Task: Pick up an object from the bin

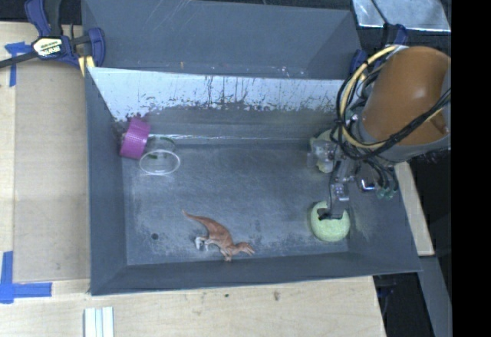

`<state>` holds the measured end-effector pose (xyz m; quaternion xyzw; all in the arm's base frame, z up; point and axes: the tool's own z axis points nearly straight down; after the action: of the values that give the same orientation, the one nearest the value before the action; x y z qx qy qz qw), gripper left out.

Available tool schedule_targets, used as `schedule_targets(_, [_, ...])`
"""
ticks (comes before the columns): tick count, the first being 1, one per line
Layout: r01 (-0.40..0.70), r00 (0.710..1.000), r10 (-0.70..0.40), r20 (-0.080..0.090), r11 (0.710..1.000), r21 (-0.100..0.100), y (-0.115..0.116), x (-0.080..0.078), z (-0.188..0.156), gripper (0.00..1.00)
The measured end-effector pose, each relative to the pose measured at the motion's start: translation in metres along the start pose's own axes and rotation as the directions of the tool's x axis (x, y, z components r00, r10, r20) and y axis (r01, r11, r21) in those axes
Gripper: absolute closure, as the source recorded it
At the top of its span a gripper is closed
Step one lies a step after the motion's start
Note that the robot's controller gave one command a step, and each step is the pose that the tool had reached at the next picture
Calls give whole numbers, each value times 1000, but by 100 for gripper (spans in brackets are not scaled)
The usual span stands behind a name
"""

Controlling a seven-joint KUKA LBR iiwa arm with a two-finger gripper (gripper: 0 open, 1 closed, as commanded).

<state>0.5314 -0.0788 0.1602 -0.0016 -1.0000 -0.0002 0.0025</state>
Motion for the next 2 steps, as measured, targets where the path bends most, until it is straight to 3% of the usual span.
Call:
schedule_targets(1, [3,1000,-3,9,1000,1,0,-2,-5,0])
schedule_targets(2, [-31,999,31,14,1000,1,-48,-1,58,0])
